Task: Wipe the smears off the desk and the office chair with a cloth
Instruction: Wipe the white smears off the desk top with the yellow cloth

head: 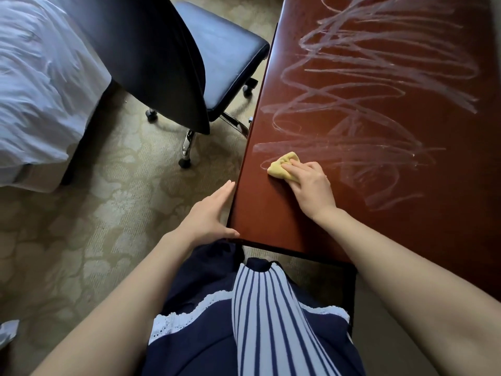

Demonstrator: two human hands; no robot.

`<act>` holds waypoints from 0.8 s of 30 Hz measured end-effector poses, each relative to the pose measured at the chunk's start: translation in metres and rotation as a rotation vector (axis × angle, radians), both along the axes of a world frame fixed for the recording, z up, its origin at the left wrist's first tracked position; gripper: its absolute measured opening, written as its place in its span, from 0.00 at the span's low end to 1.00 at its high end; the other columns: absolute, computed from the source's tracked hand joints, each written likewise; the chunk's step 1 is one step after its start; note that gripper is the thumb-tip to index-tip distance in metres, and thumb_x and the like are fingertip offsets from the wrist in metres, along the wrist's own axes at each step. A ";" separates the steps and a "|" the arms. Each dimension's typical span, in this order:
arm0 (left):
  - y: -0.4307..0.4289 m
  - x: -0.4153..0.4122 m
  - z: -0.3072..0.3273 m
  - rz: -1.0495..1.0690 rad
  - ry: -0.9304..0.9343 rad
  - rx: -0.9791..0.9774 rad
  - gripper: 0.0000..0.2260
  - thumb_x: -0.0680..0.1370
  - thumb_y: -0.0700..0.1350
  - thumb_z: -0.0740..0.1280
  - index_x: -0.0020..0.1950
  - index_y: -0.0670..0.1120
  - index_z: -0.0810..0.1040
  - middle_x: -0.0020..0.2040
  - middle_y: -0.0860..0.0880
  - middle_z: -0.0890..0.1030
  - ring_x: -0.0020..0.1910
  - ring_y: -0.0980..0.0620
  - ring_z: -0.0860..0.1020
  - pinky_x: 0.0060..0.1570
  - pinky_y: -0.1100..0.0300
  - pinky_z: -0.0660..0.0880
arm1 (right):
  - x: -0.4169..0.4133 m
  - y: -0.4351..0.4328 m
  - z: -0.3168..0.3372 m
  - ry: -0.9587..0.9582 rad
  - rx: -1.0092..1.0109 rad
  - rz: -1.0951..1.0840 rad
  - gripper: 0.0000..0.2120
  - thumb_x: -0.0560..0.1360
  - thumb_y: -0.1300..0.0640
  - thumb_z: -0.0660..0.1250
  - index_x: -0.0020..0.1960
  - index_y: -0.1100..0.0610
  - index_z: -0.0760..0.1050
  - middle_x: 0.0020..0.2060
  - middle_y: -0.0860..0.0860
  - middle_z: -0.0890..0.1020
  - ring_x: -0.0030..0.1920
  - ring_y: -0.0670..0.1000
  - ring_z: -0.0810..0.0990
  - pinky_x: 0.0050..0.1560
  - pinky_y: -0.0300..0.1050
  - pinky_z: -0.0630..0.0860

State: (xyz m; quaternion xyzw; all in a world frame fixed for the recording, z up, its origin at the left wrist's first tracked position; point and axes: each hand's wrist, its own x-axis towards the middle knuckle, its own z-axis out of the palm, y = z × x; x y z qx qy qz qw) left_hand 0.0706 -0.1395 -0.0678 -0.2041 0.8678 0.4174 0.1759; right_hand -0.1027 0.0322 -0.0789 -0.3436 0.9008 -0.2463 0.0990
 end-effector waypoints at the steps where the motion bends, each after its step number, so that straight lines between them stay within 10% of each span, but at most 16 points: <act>1: -0.002 0.003 0.000 0.023 -0.009 0.005 0.50 0.67 0.45 0.78 0.79 0.51 0.48 0.78 0.55 0.51 0.77 0.54 0.53 0.74 0.51 0.56 | 0.001 -0.011 -0.002 -0.004 0.009 0.004 0.16 0.78 0.56 0.65 0.65 0.53 0.76 0.66 0.51 0.75 0.60 0.56 0.70 0.60 0.52 0.67; 11: -0.022 -0.003 0.007 0.183 -0.032 -0.053 0.32 0.78 0.44 0.67 0.78 0.48 0.54 0.78 0.50 0.57 0.76 0.52 0.56 0.73 0.55 0.56 | 0.033 -0.034 -0.002 -0.018 0.027 0.465 0.17 0.76 0.54 0.67 0.65 0.53 0.76 0.68 0.51 0.73 0.65 0.58 0.69 0.65 0.57 0.66; 18: -0.018 -0.035 0.016 0.015 -0.079 -0.091 0.37 0.77 0.47 0.68 0.79 0.48 0.48 0.79 0.51 0.50 0.77 0.51 0.53 0.74 0.51 0.55 | 0.050 0.031 0.004 0.110 -0.070 0.695 0.14 0.68 0.61 0.76 0.53 0.56 0.83 0.55 0.52 0.82 0.51 0.57 0.82 0.47 0.55 0.80; 24: -0.001 -0.054 0.013 -0.143 -0.101 -0.267 0.40 0.77 0.53 0.67 0.78 0.47 0.43 0.79 0.51 0.44 0.76 0.49 0.54 0.70 0.49 0.60 | 0.026 0.081 0.004 0.299 0.014 0.710 0.22 0.67 0.67 0.76 0.59 0.55 0.80 0.59 0.53 0.80 0.53 0.55 0.81 0.51 0.49 0.79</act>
